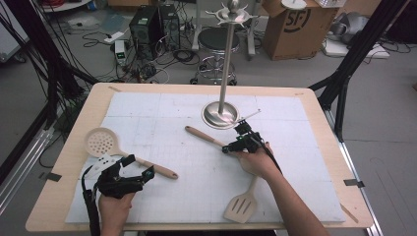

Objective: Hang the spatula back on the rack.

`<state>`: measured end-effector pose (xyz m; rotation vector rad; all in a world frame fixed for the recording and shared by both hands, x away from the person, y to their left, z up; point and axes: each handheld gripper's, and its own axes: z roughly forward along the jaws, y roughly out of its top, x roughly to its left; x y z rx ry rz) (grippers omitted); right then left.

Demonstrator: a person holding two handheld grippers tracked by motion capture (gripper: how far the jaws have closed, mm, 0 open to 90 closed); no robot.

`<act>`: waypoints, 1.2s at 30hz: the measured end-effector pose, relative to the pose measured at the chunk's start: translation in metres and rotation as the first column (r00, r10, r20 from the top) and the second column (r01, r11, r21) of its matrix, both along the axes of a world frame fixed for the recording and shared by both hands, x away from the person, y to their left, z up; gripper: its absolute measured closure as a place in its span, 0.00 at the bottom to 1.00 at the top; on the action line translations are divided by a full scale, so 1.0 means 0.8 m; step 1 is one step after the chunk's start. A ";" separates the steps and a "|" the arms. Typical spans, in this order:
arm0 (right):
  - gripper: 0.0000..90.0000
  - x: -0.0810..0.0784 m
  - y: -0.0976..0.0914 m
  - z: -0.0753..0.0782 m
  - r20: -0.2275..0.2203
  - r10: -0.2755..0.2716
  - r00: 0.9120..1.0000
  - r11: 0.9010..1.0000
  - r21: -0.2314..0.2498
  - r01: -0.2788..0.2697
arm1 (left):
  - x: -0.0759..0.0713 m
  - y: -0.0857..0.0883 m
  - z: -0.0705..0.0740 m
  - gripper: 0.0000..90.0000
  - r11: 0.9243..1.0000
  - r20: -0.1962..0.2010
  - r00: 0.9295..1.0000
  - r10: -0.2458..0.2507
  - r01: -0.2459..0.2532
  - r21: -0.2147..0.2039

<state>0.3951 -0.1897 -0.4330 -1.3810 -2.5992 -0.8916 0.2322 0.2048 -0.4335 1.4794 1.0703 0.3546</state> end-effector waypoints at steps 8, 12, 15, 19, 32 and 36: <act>0.67 -0.011 0.022 -0.002 0.109 0.077 0.991 0.983 -0.173 -0.058 | 0.000 -0.001 0.000 0.03 1.000 0.001 1.000 -0.005 0.005 0.005; 0.77 -0.012 0.023 -0.002 0.138 0.088 0.987 0.977 -0.206 -0.059 | -0.001 -0.002 0.000 0.03 1.000 0.003 1.000 -0.003 0.003 0.006; 0.78 -0.013 0.024 -0.002 0.146 0.101 0.984 0.974 -0.215 -0.068 | 0.000 -0.002 0.000 0.03 1.000 0.001 1.000 -0.003 0.003 0.006; 0.80 -0.018 0.030 -0.001 0.177 0.131 0.975 0.962 -0.262 -0.081 | 0.001 -0.003 -0.001 0.03 1.000 -0.003 1.000 -0.006 0.006 0.009; 0.87 -0.017 0.025 0.000 0.119 0.064 0.991 0.989 -0.138 -0.047 | 0.001 0.000 0.002 0.03 1.000 0.009 1.000 -0.002 0.002 0.006; 0.87 -0.017 0.018 0.000 0.092 0.028 0.995 0.999 -0.048 -0.023 | 0.002 -0.001 0.001 0.03 1.000 0.005 1.000 -0.002 0.002 0.006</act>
